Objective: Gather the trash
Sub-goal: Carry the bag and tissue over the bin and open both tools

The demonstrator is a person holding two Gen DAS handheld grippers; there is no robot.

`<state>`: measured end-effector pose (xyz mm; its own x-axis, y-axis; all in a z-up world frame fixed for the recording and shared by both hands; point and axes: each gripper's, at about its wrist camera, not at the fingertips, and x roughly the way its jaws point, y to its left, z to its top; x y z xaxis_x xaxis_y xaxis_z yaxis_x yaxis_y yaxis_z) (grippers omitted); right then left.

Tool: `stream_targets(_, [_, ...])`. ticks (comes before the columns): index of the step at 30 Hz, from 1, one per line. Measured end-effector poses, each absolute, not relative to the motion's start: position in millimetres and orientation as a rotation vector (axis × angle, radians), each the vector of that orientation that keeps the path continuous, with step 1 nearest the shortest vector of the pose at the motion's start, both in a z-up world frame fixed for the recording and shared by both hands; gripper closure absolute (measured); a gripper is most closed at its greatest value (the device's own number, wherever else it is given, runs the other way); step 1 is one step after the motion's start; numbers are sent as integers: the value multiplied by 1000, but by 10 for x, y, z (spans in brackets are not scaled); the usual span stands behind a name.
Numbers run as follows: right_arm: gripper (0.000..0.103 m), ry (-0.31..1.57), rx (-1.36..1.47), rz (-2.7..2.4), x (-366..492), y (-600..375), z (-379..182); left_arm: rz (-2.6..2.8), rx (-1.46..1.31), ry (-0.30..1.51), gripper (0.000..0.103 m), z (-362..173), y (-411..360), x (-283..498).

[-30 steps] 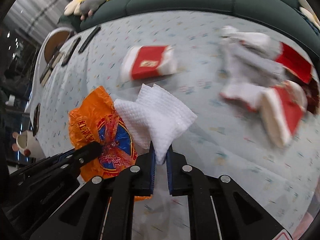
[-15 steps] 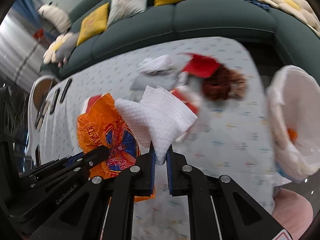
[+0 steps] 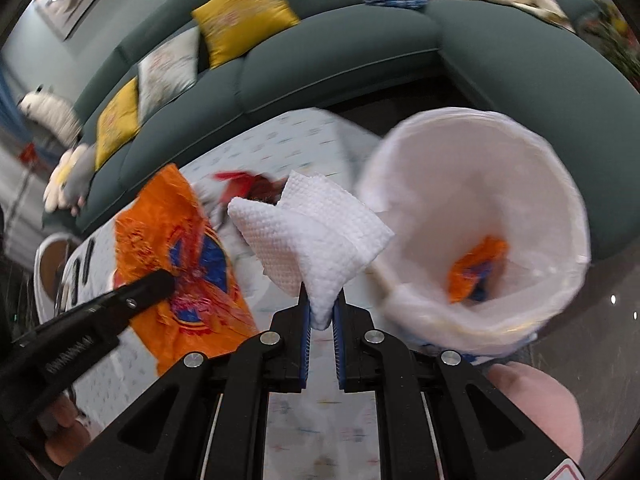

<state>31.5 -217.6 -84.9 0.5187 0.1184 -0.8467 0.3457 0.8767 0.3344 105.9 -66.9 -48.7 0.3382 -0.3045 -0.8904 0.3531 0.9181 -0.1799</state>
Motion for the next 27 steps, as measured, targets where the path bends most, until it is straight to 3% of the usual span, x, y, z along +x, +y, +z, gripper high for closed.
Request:
stream_targets(18, [91,994,604,-350,-5,-3340,-1009,-614,97,1136,88,-515,-1953,1086])
stream_targets(19, [88,992,603,-350,-1,-3349,-1007,-617,89,1136,81,-514,-1977,1093])
stream_targets(20, [84,991,599,-359,6,-3348,-996,-602,83,1136,62,-517,-1984,1099])
stream_targets(22, [73,979,583,-391,-7,-3348,-968,-546,49,1127,42,-501,-1943,1123])
stream_targets(24, [60,966,579,-408,-11,-3347,-941,-529,24,1123,41,-485,-1894,1138])
stream_targets(27, [60,966,563,-403,17,-3302,-916,-514,41,1128,41,-495,-1844,1155])
